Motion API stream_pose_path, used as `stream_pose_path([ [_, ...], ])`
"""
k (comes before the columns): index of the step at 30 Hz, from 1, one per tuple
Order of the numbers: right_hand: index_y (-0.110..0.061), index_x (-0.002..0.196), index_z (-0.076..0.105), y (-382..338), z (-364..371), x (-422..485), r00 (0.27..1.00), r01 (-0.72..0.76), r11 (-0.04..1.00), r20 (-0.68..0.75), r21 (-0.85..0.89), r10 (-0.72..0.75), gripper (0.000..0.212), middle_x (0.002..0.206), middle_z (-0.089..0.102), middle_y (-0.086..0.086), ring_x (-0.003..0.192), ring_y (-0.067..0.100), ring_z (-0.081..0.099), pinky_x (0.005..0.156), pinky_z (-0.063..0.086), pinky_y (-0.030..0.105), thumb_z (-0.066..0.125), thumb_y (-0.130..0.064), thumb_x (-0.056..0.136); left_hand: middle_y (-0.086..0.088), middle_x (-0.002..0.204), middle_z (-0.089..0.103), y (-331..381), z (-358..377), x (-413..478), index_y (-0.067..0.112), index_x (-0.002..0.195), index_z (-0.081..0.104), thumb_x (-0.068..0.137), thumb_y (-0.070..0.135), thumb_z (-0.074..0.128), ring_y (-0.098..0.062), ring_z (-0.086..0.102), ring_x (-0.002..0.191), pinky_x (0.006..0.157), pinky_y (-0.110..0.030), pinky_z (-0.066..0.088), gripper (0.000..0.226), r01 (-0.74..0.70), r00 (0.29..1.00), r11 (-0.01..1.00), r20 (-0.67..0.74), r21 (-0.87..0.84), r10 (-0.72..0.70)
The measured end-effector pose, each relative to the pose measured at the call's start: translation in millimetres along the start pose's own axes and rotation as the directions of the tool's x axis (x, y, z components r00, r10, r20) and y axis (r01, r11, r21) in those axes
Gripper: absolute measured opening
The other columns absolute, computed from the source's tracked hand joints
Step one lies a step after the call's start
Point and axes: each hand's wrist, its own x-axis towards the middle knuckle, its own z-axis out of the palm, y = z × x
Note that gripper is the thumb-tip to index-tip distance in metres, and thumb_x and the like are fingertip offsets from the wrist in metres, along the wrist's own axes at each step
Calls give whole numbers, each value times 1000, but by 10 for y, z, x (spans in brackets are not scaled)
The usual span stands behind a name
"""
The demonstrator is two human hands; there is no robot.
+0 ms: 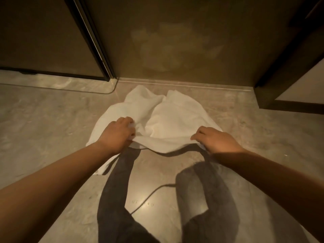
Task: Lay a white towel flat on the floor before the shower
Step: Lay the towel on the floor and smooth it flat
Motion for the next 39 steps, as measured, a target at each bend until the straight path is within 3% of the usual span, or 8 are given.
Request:
stream_pose_path([
  [4, -32, 129, 50, -11, 74, 23, 992, 11, 988, 125, 155, -31, 38, 124, 52, -10, 111, 10, 49, 90, 42, 26, 48, -19, 93, -6, 153, 25, -27, 85, -33, 26, 126, 53, 78, 65, 54, -25, 19, 140, 114, -41, 13, 61, -86, 995, 994, 50, -73, 90],
  [7, -34, 131, 46, -45, 39, 71, 983, -42, 940, 185, 339, -23, 43, 130, 51, -13, 108, 1, 46, 91, 34, 18, 53, -32, 89, 2, 159, 9, 86, 87, -13, 29, 147, 22, 83, 73, 34, -17, 1, 145, 113, -32, -8, 78, -221, 971, 967, 68, -126, 230],
  [10, -29, 136, 41, -46, 78, 136, 999, -23, 953, 46, 303, 10, 46, 143, 41, -6, 127, 10, 39, 101, 31, 21, 51, -34, 91, 3, 159, 1, 281, 158, 66, 27, 150, 7, 93, 60, 27, -14, 1, 145, 112, -26, 1, 69, -163, 970, 947, 129, -276, 205],
  [12, -26, 142, 34, -6, 133, 195, 999, -46, 972, 5, 232, 46, 53, 154, 27, -1, 139, 17, 25, 111, 25, 30, 50, -31, 92, 0, 159, -2, 404, 211, 155, 24, 150, 6, 98, 49, 26, -17, 1, 145, 114, -29, 9, 62, -142, 967, 953, 171, -268, 191],
  [18, -31, 149, 4, 237, 446, 335, 964, -233, 961, 168, 148, 208, 79, 159, -12, 0, 146, 19, -6, 116, 10, 36, 55, -38, 90, -8, 158, -14, 580, 404, 287, 19, 149, -7, 100, 36, 32, -30, -6, 145, 115, -47, 15, 65, -67, 933, 997, 353, -38, 76],
  [24, -27, 150, 12, 297, 721, 245, 982, -144, 980, 143, 139, 124, 79, 158, 13, 13, 140, 31, 25, 109, 31, 45, 61, -36, 88, -9, 158, -12, 608, 553, 237, 19, 149, -5, 97, 30, 37, -34, -9, 144, 113, -52, 18, 68, -25, 919, 1000, 394, -6, 25],
  [30, -32, 148, 3, 175, 1005, 101, 961, -109, 994, 257, -3, 106, 73, 159, 0, 11, 143, 37, 10, 107, 30, 50, 40, -56, 91, -7, 158, -13, 588, 660, 74, 23, 148, 1, 92, 51, 43, -35, -15, 143, 110, -56, 23, 75, -35, 916, 999, 398, -35, 46],
  [39, -33, 148, 12, 41, 970, -120, 961, -63, 998, 267, -21, 66, 68, 157, 8, 11, 138, 34, 20, 101, 39, 47, 39, -57, 91, -6, 159, -3, 581, 710, -292, 25, 148, 10, 90, 61, 35, -38, -9, 143, 103, -51, 37, 73, -135, 902, 989, 404, -68, 151],
])
